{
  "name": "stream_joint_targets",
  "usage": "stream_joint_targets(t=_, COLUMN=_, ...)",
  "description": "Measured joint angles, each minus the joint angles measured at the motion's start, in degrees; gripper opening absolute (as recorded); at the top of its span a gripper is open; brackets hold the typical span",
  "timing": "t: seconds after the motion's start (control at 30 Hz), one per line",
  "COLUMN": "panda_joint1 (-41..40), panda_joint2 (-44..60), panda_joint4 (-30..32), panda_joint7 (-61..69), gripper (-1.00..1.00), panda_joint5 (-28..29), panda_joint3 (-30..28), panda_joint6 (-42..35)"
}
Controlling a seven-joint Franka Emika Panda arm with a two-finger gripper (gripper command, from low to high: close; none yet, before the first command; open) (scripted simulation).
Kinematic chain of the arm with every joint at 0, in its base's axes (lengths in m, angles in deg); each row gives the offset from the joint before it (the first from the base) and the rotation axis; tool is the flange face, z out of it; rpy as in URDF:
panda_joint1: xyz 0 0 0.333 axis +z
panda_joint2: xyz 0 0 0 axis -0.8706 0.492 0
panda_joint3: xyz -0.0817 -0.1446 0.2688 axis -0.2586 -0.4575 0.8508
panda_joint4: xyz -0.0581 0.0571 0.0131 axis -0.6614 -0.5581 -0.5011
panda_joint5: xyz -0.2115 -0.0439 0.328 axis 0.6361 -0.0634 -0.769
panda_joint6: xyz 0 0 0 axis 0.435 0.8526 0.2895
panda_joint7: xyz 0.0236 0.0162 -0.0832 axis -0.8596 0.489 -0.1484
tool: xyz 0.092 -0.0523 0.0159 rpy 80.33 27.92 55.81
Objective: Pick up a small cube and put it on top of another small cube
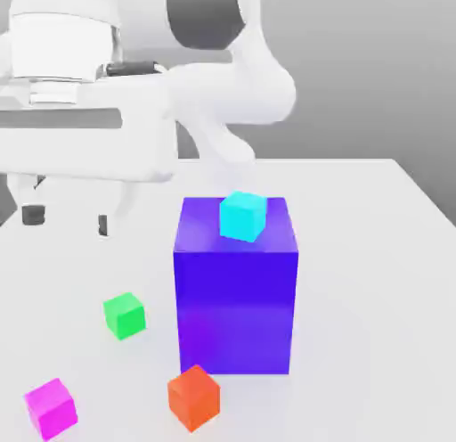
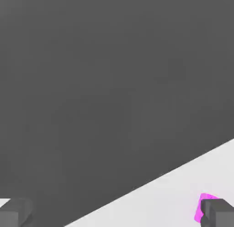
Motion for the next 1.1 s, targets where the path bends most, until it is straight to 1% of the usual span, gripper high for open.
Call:
stream_joint_targets(t=0.33, panda_joint1=-5.2, panda_joint2=20.9, panda_joint4=0.5, panda_joint7=-3.6, gripper=0.00, panda_joint5=-3.8, panda_joint3=-2.6, panda_joint6=6.7)
stream_joint_targets(t=0.47, panda_joint1=-7.4, panda_joint2=29.2, panda_joint4=-0.9, panda_joint7=-2.1, gripper=0.00, panda_joint5=-6.6, panda_joint3=-0.6, panda_joint6=12.3)
stream_joint_targets(t=0.5, panda_joint1=-7.9, panda_joint2=31.1, panda_joint4=-1.3, panda_joint7=-1.7, gripper=-1.00, panda_joint5=-7.1, panda_joint3=0.1, panda_joint6=13.7)
stream_joint_targets(t=0.73, panda_joint1=-8.1, panda_joint2=31.4, panda_joint4=-1.4, panda_joint7=-1.6, gripper=-1.00, panda_joint5=-7.2, panda_joint3=0.3, panda_joint6=14.0)
stream_joint_targets(t=0.87, panda_joint1=-6.4, panda_joint2=24.5, panda_joint4=0.2, panda_joint7=-3.6, gripper=-1.00, panda_joint5=-4.6, panda_joint3=-1.9, panda_joint6=8.7)
stream_joint_targets(t=0.93, panda_joint1=-5.8, panda_joint2=20.5, panda_joint4=3.0, panda_joint7=-4.8, gripper=-1.00, panda_joint5=-2.6, panda_joint3=-3.4, panda_joint6=7.5)
stream_joint_targets(t=1.1, panda_joint1=-5.0, panda_joint2=10.0, panda_joint4=12.9, panda_joint7=-8.4, gripper=-1.00, panda_joint5=3.9, panda_joint3=-7.0, panda_joint6=7.3)
